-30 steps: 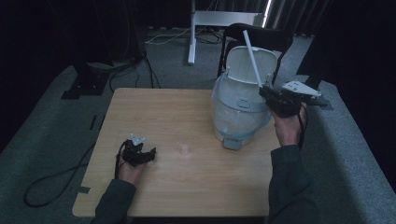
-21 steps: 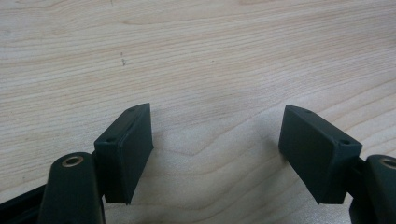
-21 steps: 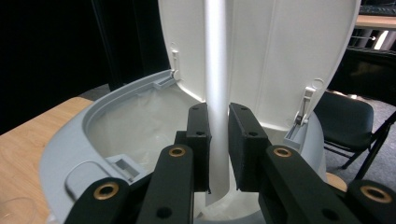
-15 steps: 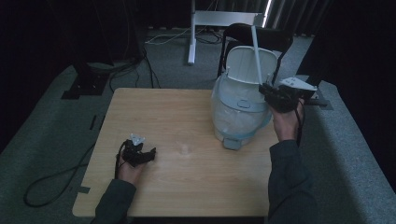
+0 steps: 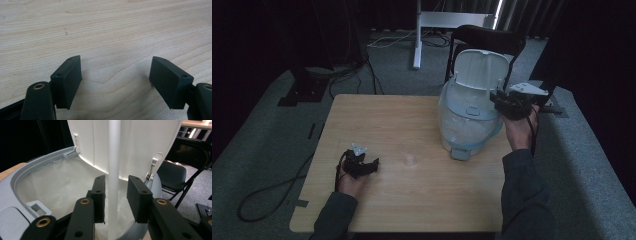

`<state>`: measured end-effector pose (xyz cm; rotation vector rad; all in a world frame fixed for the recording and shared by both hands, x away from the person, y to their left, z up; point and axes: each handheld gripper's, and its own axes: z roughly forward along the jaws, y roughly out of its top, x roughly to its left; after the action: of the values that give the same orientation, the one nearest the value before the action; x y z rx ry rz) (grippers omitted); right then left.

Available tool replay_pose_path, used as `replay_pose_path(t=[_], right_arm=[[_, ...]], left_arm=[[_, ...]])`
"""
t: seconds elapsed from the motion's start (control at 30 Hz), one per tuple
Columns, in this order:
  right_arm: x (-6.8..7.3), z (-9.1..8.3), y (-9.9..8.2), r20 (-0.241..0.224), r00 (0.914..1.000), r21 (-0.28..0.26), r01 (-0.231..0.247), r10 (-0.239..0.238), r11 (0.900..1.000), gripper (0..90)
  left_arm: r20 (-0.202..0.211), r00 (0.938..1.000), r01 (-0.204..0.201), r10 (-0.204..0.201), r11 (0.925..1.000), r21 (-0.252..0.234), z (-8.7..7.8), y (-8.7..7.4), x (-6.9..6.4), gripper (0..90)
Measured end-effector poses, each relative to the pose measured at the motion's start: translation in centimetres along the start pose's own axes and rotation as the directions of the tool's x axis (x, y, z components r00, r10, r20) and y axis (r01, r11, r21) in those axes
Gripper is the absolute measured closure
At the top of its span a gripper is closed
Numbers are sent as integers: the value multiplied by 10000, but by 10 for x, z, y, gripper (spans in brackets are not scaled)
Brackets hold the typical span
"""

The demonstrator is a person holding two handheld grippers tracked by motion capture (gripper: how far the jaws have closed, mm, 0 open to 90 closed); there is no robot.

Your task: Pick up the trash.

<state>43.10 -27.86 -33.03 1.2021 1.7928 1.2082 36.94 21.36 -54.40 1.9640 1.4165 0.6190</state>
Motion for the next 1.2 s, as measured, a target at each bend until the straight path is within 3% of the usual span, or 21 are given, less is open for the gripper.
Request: replay_pose_path(t=[0.6, 0.83, 1.2], right_arm=[[11, -15, -2, -508, 9987, -333, 26, -43, 9994, 665], [25, -17, -7, -878, 9961, -426, 32, -69, 9991, 667], [48, -19, -9, -1459, 9873, -412, 578, -632, 9975, 672]], left_arm=[[-6, 10000, 5, -5, 10000, -18, 0, 0, 0, 260], [0, 10000, 1, -1, 10000, -2, 0, 0, 0, 259], [6, 10000, -3, 3, 10000, 0, 0, 0, 0, 259]])
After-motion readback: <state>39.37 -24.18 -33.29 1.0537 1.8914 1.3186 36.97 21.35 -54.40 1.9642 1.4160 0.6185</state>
